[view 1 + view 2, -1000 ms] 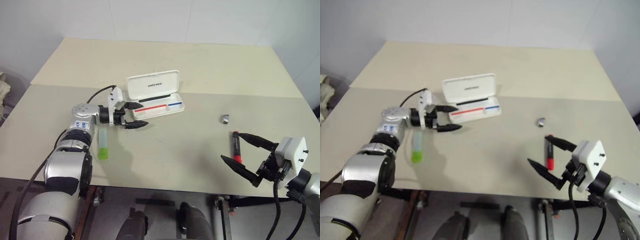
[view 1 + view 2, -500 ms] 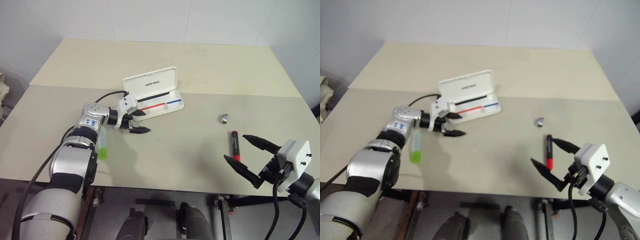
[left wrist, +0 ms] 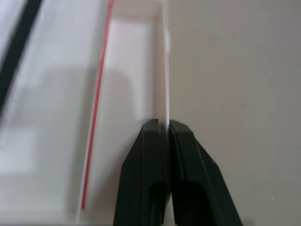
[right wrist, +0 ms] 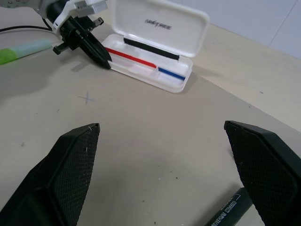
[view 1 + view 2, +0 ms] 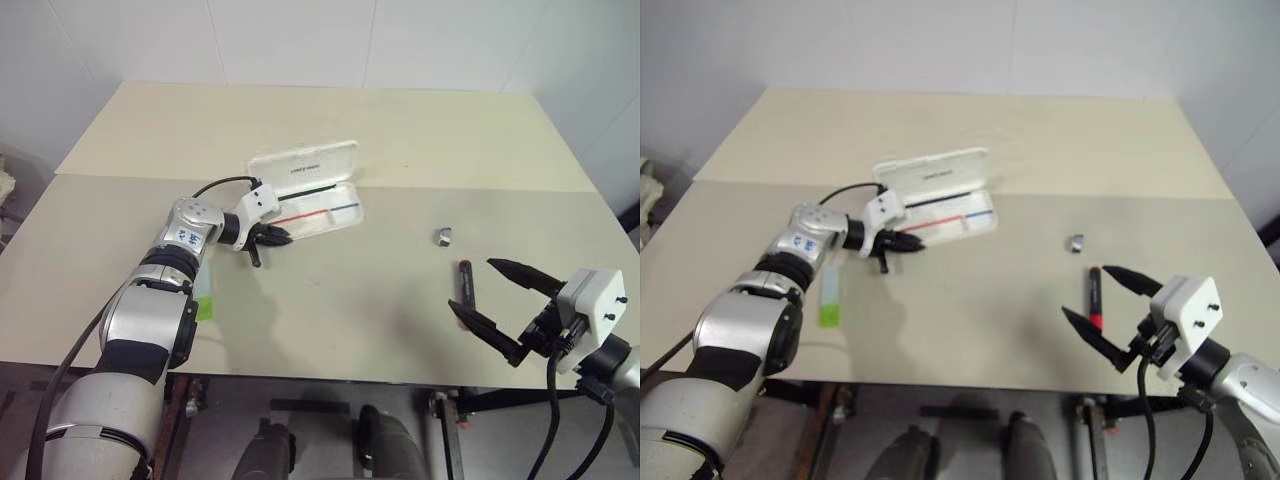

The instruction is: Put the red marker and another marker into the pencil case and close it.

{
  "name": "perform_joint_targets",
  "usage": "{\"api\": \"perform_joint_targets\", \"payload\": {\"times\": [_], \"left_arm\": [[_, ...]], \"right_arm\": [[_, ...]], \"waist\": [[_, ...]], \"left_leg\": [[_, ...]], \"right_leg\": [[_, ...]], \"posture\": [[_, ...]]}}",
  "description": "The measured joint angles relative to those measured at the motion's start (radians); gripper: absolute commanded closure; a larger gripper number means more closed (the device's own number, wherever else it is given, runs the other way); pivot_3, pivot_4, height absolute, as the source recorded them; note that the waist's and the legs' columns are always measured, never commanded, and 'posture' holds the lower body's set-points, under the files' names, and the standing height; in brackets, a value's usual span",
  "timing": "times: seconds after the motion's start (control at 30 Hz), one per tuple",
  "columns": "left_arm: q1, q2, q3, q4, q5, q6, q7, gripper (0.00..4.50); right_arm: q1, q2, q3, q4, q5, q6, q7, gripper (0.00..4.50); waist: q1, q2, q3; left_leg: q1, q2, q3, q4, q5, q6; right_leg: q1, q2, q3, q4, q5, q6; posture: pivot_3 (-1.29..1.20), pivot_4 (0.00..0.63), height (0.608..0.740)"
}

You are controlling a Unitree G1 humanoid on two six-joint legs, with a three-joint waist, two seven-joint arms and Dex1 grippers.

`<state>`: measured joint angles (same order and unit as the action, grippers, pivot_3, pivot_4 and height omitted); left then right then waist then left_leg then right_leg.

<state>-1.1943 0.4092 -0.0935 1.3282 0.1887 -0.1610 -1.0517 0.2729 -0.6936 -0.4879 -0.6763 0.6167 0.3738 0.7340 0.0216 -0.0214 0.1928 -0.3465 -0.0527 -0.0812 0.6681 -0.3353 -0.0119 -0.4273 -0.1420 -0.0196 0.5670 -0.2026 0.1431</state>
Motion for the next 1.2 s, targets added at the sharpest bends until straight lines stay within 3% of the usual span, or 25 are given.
{"api": "perform_joint_targets", "payload": {"times": [0.37, 0.57, 0.83, 1.2], "left_arm": [[0.000, 0.004, 0.069, 0.001, -0.043, -0.056, -0.071, 4.49], [0.033, 0.015, 0.075, -0.122, -0.092, -0.124, -0.237, 4.49], [0.341, 0.059, 0.020, -0.593, -0.156, -0.059, -0.387, 4.49], [0.634, 0.137, -0.027, -1.186, -0.167, 0.208, -0.246, 4.49]], "right_arm": [[-0.081, -0.050, 0.001, 0.063, 0.001, 0.003, 0.031, 0.00], [-0.160, -0.081, 0.017, 0.113, 0.001, 0.016, 0.061, 0.00], [-0.193, -0.086, 0.036, 0.159, -0.001, 0.019, 0.092, 0.00], [-0.166, -0.088, 0.026, 0.165, 0.000, 0.019, 0.108, 0.00]], "waist": [[0.003, 0.000, 0.000], [0.001, 0.000, 0.000], [0.000, 0.000, 0.000], [0.003, 0.000, 0.000]], "left_leg": [[-0.005, 0.000, 0.001, 0.001, -0.001, 0.001], [-0.006, 0.000, 0.002, 0.003, -0.001, 0.001], [-0.007, 0.001, 0.005, 0.006, -0.002, 0.000], [-0.007, 0.001, 0.006, 0.012, -0.007, 0.006]], "right_leg": [[-0.003, 0.000, 0.000, -0.004, 0.001, 0.002], [-0.002, 0.000, 0.001, -0.006, 0.002, 0.003], [-0.005, 0.000, 0.004, -0.006, 0.002, 0.003], [-0.003, 0.002, 0.007, -0.005, 0.004, 0.004]], "posture": [[0.00, 0.150, 0.740], [0.00, 0.150, 0.740], [0.00, 0.150, 0.740], [0.00, 0.150, 0.740]]}}
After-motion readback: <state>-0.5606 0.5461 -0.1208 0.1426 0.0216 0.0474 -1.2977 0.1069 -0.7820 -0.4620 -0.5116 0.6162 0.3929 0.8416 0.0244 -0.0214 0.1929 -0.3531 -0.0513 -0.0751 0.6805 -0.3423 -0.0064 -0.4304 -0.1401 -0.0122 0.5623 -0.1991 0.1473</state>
